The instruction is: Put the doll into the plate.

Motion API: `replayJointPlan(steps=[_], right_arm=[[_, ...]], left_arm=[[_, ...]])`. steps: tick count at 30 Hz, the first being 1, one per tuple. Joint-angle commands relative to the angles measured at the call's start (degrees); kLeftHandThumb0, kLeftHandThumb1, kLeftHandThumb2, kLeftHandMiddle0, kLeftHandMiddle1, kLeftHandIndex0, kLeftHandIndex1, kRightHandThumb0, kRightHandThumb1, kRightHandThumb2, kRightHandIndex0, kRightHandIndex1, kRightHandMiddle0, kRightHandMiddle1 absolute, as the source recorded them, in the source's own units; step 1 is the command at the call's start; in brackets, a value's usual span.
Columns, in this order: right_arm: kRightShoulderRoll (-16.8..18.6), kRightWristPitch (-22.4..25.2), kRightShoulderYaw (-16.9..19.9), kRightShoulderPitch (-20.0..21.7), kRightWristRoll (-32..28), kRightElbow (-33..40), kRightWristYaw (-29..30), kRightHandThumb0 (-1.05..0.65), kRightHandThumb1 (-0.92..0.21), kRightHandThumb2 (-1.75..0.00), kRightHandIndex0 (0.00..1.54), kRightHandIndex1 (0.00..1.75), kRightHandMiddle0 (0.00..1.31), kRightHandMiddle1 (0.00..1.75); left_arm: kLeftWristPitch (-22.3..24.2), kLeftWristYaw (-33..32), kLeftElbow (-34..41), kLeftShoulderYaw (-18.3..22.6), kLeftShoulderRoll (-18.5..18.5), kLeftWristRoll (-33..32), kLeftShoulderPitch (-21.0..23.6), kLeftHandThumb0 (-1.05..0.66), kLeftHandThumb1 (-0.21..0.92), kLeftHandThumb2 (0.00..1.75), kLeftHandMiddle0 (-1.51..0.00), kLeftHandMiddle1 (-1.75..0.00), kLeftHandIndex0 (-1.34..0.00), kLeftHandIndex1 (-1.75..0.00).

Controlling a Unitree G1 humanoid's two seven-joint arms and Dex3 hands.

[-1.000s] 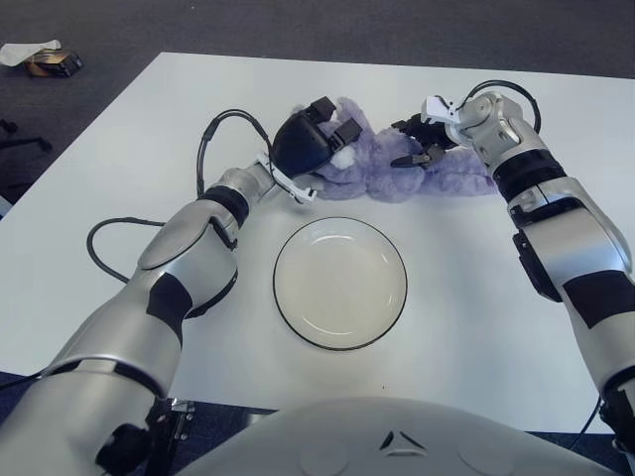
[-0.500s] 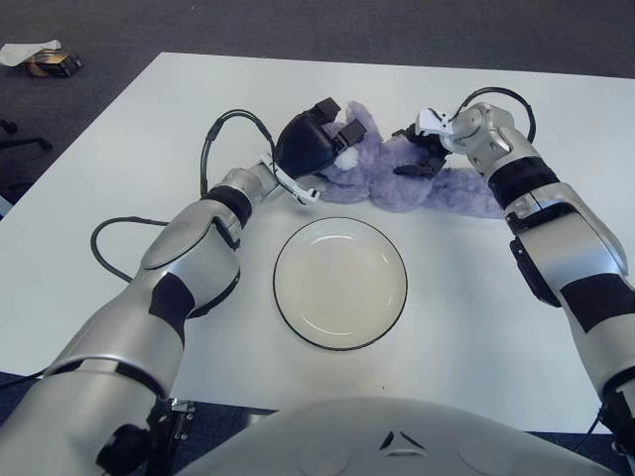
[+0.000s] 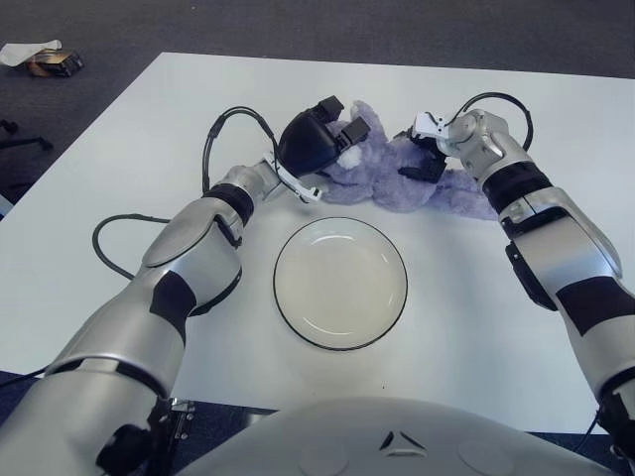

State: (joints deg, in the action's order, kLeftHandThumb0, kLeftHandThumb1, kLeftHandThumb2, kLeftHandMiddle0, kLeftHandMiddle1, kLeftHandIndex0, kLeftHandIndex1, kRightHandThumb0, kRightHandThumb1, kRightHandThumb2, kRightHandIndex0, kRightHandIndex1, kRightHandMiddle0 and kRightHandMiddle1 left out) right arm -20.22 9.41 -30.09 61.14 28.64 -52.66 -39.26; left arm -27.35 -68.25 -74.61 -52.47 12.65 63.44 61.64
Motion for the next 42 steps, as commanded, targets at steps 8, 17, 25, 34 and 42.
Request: replayJointPlan(steps=[8,17,25,34,42], right_arm=[[-0.3,0.6,-3.1,-4.0,4.6,-0.6,5.4,0.00,0.00,-1.64,0.78,1.63,0.74,1.75],[-0.3,1.2,0.6,-5.6,1.9,-0.2,9.9,0.00,0.09,-1.60,1.04,1.22,0.80,1.75],[0.6,0.8,8.3,-8.9,-3.4,0.8,16.5,0.00,0.12,-1.63,1.08,1.22,0.79,1.75],[-0.1,-5.3,10.7,-12.9,-3.1,4.0,26.3,0.00,0.08,-1.67,1.00,1.45,0.70,1.75],[-1.8,-8.2,8.9,-15.5,2.3,8.4,36.3,0.00,0.08,-1.69,0.96,1.55,0.70,1.75]], left_arm=[[-0.2,-0.3,-0.5,0.8,0.4,-0.6,1.5,0.00,0.09,1.55,-0.83,-1.64,-0.54,-1.75],[-0.4,1.4,-0.6,1.5,0.4,-1.0,1.5,0.00,0.10,1.54,-0.81,-1.65,-0.54,-1.75],[2.4,5.3,-0.6,3.4,0.2,-2.6,0.9,0.00,0.11,1.55,-0.79,-1.69,-0.53,-1.75],[4.6,9.1,0.1,7.2,-0.5,-6.5,-0.7,-0.01,0.10,1.56,-0.79,-1.74,-0.56,-1.69],[4.0,13.5,0.8,12.6,-0.9,-12.1,-2.6,-0.01,0.42,1.17,-0.57,-1.75,-0.36,-1.63]])
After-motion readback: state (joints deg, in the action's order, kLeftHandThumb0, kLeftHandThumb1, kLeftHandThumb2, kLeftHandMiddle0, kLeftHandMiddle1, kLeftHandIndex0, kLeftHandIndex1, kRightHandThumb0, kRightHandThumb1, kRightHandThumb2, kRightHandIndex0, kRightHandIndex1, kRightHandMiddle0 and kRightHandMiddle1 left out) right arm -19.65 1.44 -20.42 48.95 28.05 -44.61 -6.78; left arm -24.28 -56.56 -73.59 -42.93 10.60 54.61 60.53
